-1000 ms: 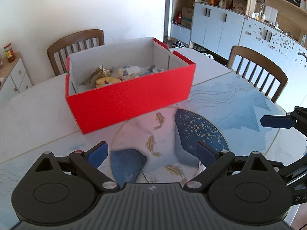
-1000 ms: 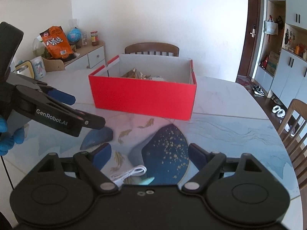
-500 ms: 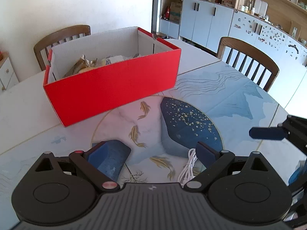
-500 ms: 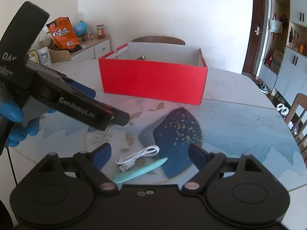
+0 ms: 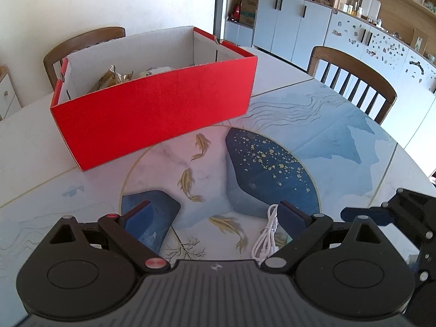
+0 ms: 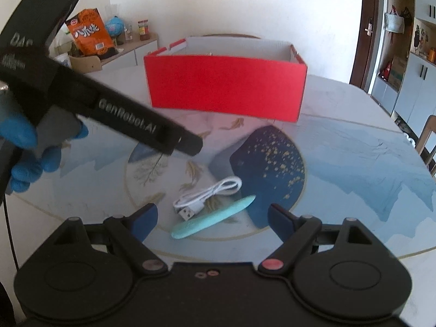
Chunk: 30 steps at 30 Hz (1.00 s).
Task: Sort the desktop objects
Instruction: 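Move left tool to white USB cable while right tool approaches mint green stick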
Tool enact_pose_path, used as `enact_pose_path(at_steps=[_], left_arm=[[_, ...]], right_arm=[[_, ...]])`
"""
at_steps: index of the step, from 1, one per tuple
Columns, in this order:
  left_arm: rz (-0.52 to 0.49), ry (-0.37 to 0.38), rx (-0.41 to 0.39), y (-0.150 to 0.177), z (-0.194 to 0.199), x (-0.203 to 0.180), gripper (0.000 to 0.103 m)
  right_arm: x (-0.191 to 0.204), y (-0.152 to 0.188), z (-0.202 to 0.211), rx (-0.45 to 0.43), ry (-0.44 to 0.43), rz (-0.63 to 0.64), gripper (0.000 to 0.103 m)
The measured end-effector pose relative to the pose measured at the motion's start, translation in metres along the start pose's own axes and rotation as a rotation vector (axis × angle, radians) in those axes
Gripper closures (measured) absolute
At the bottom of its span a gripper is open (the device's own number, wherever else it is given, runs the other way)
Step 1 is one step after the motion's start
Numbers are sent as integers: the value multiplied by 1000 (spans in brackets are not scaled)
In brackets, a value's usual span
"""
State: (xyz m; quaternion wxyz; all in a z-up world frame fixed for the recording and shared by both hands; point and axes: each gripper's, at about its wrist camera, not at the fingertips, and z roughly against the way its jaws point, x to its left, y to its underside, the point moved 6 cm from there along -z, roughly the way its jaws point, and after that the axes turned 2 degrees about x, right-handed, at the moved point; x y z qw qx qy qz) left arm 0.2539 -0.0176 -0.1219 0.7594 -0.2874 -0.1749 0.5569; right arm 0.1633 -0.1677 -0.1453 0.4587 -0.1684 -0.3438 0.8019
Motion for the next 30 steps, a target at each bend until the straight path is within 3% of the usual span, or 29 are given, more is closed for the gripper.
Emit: enact_pose_path(at_steps=[16,26,30], left_arm=[[5,3,34,5,-14,1,6],[-13,18,46,8,-23,-3,8],[-35,34,47,12,-25,-8,11]], right_arm=[[4,17,-27,53,24,88,15],[-38,11,-33,51,116,23,15],[-54,9,-32,54,114,-27,16]])
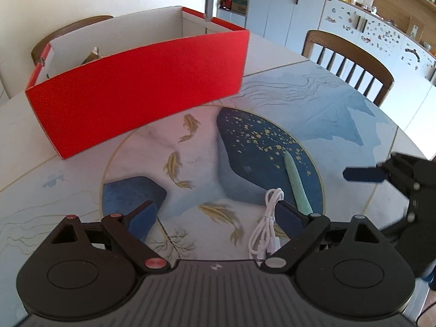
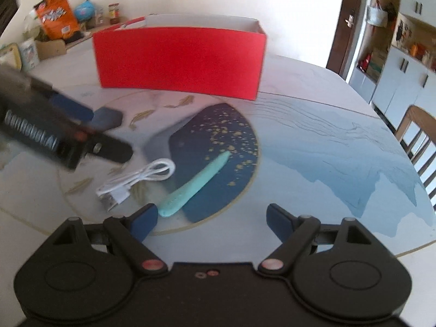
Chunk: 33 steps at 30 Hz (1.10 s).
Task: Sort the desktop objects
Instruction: 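Move left tool to white USB cable while right tool approaches mint green stick, then close left tool on white USB cable while right tool grasps mint green stick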
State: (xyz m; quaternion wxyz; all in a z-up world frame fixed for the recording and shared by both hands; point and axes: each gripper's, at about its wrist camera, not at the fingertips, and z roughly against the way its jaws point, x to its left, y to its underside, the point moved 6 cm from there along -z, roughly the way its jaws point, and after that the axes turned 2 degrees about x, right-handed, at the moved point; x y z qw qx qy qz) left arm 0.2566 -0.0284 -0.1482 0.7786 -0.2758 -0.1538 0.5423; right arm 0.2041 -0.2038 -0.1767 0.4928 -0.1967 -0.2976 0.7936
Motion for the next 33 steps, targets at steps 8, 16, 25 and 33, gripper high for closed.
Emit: enact_pose_path(at_steps=[8,16,25,33], left_arm=[[-98,36,-32,9,3,-16,19],[-177,53,-13,26,-7,-32,35],[-201,58,-53,27,-8,-40,52],[-181,51,-63,23,-9,-42,74]], right_arm=[[-18,-14,1,0,-39,-102,19],[-14,-20,-15,41,-50,-110,30],[-4,-23,-20,38,-10,-51,51],[1,-23,-15,35,-16,0,90]])
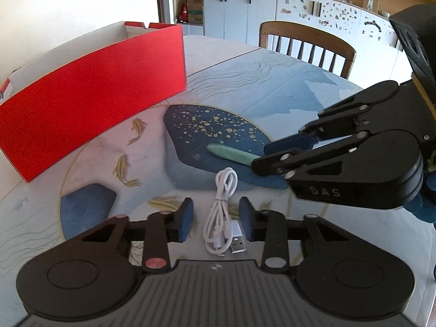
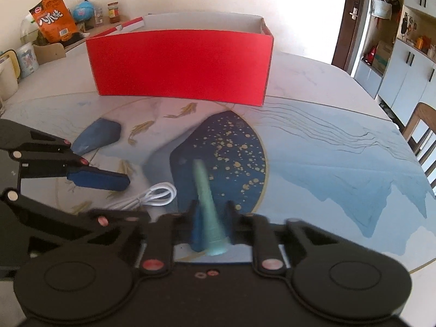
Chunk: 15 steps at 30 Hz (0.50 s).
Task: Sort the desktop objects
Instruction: 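Close left tool on white USB cable while right tool grasps mint green stick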
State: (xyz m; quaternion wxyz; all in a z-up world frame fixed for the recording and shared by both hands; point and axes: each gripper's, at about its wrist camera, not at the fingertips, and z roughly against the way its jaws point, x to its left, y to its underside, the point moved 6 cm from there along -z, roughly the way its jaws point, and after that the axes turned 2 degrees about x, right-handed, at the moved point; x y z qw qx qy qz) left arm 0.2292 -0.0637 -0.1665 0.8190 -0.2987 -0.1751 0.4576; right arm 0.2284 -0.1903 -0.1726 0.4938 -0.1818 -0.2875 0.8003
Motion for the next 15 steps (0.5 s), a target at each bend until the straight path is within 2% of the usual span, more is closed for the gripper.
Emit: enact_pose_path(at_steps=[3,10,15], left_arm=[[-7,-3,5,-2,-1,-1,87],[44,3,18,-4,-2,3,89],[69,14,-10,-12,5,6,89]], right_arm=[[-2,-2,-1,6,9,-13,92],[-10,-4,2,15,23,-51,92],[-12,-10,10,3,16,-50,92]])
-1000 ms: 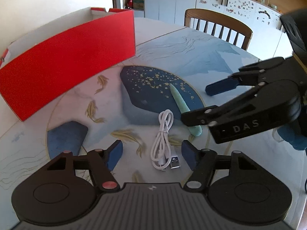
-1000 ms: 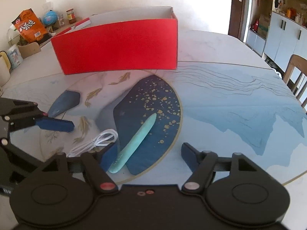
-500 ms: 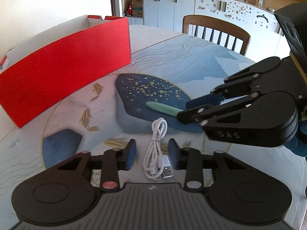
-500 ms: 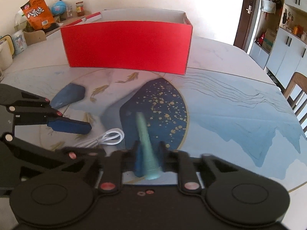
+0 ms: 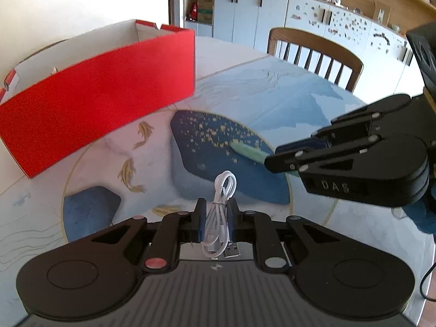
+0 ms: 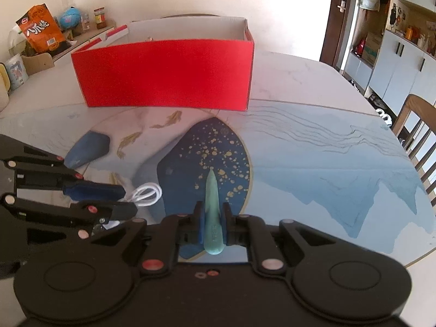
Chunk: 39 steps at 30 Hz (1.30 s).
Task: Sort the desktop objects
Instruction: 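Close left tool on white USB cable while right tool grasps mint green stick, then lift white cable with left tool while right tool lifts green stick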
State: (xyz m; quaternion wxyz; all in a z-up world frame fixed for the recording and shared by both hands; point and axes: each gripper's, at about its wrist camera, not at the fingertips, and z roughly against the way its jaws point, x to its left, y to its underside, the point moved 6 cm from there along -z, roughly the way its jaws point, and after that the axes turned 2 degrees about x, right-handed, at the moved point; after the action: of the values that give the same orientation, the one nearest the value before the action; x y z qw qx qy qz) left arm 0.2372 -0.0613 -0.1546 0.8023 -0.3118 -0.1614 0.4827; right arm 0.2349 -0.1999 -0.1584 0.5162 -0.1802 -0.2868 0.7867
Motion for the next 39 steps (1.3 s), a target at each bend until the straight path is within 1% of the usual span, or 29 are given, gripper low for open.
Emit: enact_pose_path(at_steps=[5,13,15,18,20,21,22,25,29,30,33,35,39], left_arm=[[15,-7,-22,-9,8,2,89],[62,-24,-25,-12,19,12,89],[69,-29,-23,-10,21,13,89],[77,-31,-20,-6,22,14,89],[82,-32,-16,-4,22,15,89],[84,-33,-14,-3,21,15,89],[86,-34,-13,-2,21,16,89],[88,-34,-9,0,22,16,89],[92,-35,-4,2,21,17,89],[96,-34,-2,2,20,18,89],[103,-34,-1,2,21,19,89],[105,-34,-4,1,22,19,89],[111,-37,-9,-3,26,20,89]], right_arm=[[2,-7,9,-15,-13,6,92],[7,-13,18,-15,-24,28,93],[8,-9,17,-1,-33,38,94],[7,4,8,51,-31,35,94],[7,9,4,69,-25,38,94],[8,11,3,73,-24,39,93],[7,13,2,76,-22,39,89],[8,16,-2,89,-2,49,82],[9,17,-2,76,-4,42,80],[10,18,-2,76,-2,44,81],[12,18,-1,81,-6,52,92],[15,17,-2,82,5,72,92],[14,11,3,75,0,51,93]])
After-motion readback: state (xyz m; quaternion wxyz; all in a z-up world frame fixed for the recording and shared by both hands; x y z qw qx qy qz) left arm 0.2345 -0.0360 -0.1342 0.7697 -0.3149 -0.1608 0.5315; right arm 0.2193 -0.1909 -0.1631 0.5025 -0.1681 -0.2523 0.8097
